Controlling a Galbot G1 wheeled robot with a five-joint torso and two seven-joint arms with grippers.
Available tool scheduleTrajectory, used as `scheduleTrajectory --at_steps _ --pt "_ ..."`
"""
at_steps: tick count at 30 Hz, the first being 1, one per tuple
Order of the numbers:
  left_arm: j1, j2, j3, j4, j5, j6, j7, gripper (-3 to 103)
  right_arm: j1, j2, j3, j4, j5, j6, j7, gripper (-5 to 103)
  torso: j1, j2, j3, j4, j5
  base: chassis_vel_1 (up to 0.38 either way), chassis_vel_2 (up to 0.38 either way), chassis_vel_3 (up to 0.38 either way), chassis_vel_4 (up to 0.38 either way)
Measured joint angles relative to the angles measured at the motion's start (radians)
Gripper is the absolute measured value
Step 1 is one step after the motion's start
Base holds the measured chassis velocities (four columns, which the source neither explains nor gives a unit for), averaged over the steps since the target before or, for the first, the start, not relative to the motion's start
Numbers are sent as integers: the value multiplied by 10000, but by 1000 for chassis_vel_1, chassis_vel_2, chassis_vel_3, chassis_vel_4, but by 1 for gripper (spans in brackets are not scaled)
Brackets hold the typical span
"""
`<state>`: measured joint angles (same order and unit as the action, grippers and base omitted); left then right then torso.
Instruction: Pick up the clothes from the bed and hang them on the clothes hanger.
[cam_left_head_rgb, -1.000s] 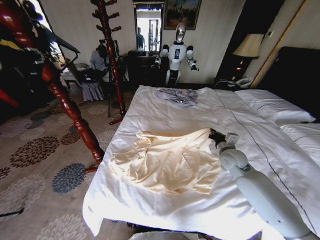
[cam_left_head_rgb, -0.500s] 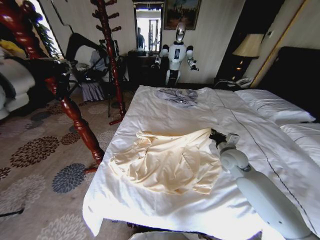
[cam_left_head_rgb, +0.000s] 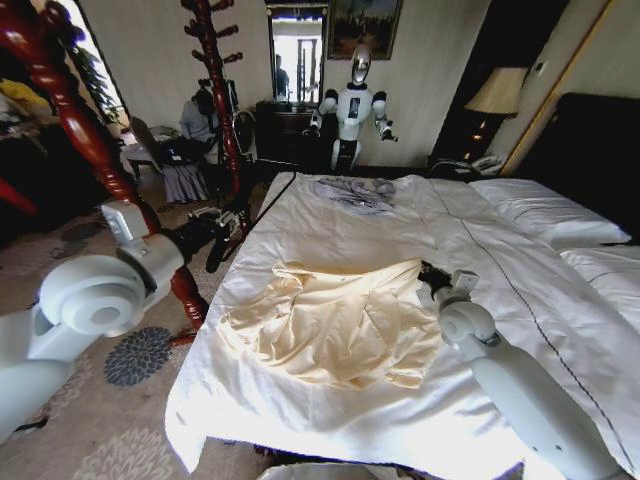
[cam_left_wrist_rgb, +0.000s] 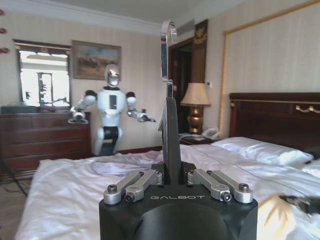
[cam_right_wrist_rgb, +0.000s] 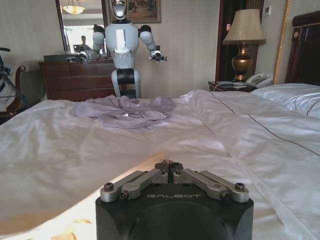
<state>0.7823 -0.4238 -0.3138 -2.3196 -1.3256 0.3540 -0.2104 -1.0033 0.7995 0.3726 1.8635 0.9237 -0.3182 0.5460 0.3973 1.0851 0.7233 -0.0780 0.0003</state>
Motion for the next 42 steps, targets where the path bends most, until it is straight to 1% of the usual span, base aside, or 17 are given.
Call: scheduleTrajectory --at_steps 2,3,7,8,11,12,13,15,18,20,25,26,30,32,35,38,42 --pt "541 -33 139 170 714 -348 684 15 -14 -48 23 14 10 5 -3 0 0 1 0 0 -1 0 0 0 0" --pt "541 -33 139 170 714 -348 684 15 -14 -48 23 14 10 5 -3 0 0 1 0 0 -1 0 0 0 0" --pt "1603 -6 414 463 2102 -905 1778 15 82 -30 -20 -23 34 24 -13 0 0 1 0 1 -4 0 0 0 0" --pt "1603 -6 414 463 2102 -905 1778 15 82 -30 -20 -23 34 24 -13 0 0 1 0 1 -4 0 0 0 0" --pt "2205 19 551 499 2767 -1244 2483 15 186 35 -183 -45 29 72 -72 0 0 1 0 2 -3 0 0 0 0" --pt "2205 19 551 499 2767 -1244 2483 15 186 35 -183 -45 29 72 -72 0 0 1 0 2 -3 0 0 0 0" --pt "2324 18 648 500 2916 -1388 2720 15 212 60 -224 -52 19 85 -78 0 0 1 0 2 -2 0 0 0 0" --pt "2556 -18 965 596 3384 -1708 3188 15 256 116 -270 -64 10 135 -78 0 0 1 0 0 -2 0 0 0 0" --pt "2705 -63 1224 706 3758 -1867 3431 15 279 109 -290 -54 25 151 -79 0 1 1 0 0 -2 0 0 0 0" --pt "2791 -134 1700 979 4419 -2140 3741 15 323 -40 -357 28 36 187 -198 0 0 1 0 1 -3 0 0 0 0" --pt "2401 -400 2626 1525 4980 -2420 3991 15 471 -312 -610 55 -431 575 -656 0 0 1 0 -1 -2 0 0 0 0" --pt "2401 -400 2626 1525 4980 -2420 3991 15 471 -312 -610 55 -431 575 -656 0 0 1 0 -1 -2 0 0 0 0" --pt "1951 -891 3360 1859 5111 -2528 4031 15 715 -419 -876 -65 -1519 1289 -1290 0 0 1 0 0 -1 0 0 0 0" --pt "1916 -951 3425 1890 5119 -2537 4034 15 731 -441 -893 -64 -1581 1322 -1344 0 0 1 1 1 -1 0 0 0 0" --pt "1727 -1340 3777 2131 5208 -2570 4033 15 762 -683 -971 -32 -2068 1481 -1736 0 0 1 0 0 -3 0 0 0 0" --pt "1666 -1563 3920 2315 5300 -2600 4072 15 795 -765 -1096 17 -2115 1492 -1851 0 0 1 0 -3 -3 0 0 0 0" --pt "1501 -1834 4113 2532 5344 -2618 4097 15 967 -766 -1370 57 -2092 1492 -1936 0 0 0 1 4 -2 0 0 0 0"
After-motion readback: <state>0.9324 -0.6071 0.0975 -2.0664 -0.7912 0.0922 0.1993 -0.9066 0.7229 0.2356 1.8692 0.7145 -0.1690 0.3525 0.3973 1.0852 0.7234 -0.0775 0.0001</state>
